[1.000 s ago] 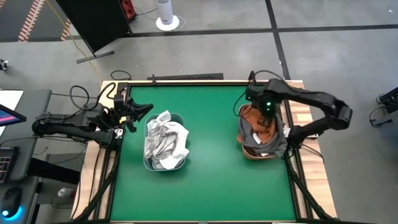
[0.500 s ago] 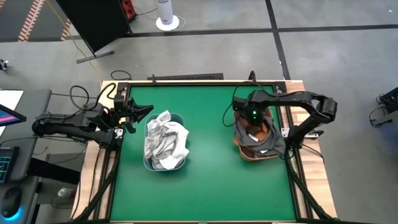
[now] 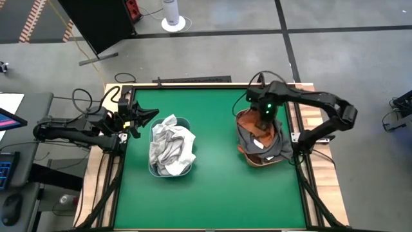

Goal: Sort towels by color in basket
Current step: Put the orange towel into the orange bin

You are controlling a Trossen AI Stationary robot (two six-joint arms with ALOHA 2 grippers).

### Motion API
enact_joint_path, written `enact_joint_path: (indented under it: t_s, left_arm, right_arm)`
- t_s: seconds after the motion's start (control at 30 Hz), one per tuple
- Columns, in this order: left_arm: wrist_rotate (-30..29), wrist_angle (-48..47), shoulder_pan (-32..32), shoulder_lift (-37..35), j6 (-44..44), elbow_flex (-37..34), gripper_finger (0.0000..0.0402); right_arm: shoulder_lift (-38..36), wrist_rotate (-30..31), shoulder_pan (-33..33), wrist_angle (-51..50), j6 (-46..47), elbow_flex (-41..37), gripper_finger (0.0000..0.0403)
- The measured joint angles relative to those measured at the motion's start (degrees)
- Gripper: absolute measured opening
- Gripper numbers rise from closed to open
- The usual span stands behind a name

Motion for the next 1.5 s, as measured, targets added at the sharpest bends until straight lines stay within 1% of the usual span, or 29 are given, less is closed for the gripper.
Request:
enact_joint_path:
  t_s: [0.1, 0.23, 0.3, 0.37, 0.4, 0.53, 0.63, 0.77, 0.93, 1.03, 1.13, 1.3, 1.4, 1.5]
  left_arm:
    - [0.0, 0.0, 0.0, 0.0, 0.2, 0.0, 0.0008]
    - [0.0, 0.0, 0.0, 0.0, 0.2, 0.0, 0.0008]
    - [0.0, 0.1, 0.0, 0.0, 0.1, 0.0, 0.0008]
    - [0.0, 0.2, 0.0, 0.0, 0.1, 0.0, 0.0008]
    - [0.0, 0.3, 0.0, 0.0, -0.1, 0.0, 0.0008]
    - [0.0, 0.3, 0.0, 0.0, -0.5, 0.0, 0.0008]
    - [0.0, 0.3, 0.0, 0.0, -0.4, 0.0, 0.0008]
    - [0.0, 0.4, 0.0, 0.0, -0.2, 0.0, 0.0008]
    - [-0.1, 1.2, 0.0, 0.0, 0.2, 0.0, 0.0008]
    - [-0.2, 2.4, 0.0, 0.0, 1.2, 0.0, 0.0008]
    - [-0.2, 2.8, 0.0, 0.0, 1.5, 0.0, 0.0008]
    - [-0.2, 2.7, 0.0, 0.0, 1.0, 0.0, 0.0008]
    - [-0.2, 2.7, 0.0, 0.0, 0.8, 0.0, 0.0008]
    - [-0.1, 2.7, 0.0, 0.0, 0.6, 0.0, 0.0008]
  right_arm:
    - [-2.5, 0.1, 0.0, -4.9, -4.0, 3.2, 0.0077]
    - [-5.6, 0.0, 2.9, -12.9, -15.8, 4.2, 0.0081]
    - [-7.4, -0.9, 5.4, -13.2, -20.0, 3.6, 0.0092]
    - [-9.4, -3.5, 8.5, -12.5, -23.1, 2.8, 0.0112]
    - [-10.0, -3.8, 10.4, -12.6, -24.1, 2.6, 0.0124]
    - [-10.7, -0.6, 17.4, -12.5, -24.7, -0.6, 0.0174]
    - [-10.5, 0.1, 21.5, -11.5, -24.5, -4.1, 0.0198]
    - [-9.8, 0.0, 27.1, -6.6, -22.2, -8.4, 0.0203]
    - [-7.0, 0.0, 31.8, -0.9, -18.8, -9.4, 0.0193]
    - [-3.4, -0.5, 32.3, 2.1, -15.4, -9.4, 0.0187]
    - [1.7, -1.8, 31.3, 4.6, -12.3, -9.3, 0.018]
    - [9.3, -2.6, 28.8, 5.4, -10.6, -9.2, 0.0171]
    - [12.0, -5.2, 26.6, 5.3, -10.6, -9.1, 0.0167]
    - [12.5, -7.1, 24.6, 4.7, -10.3, -9.1, 0.0165]
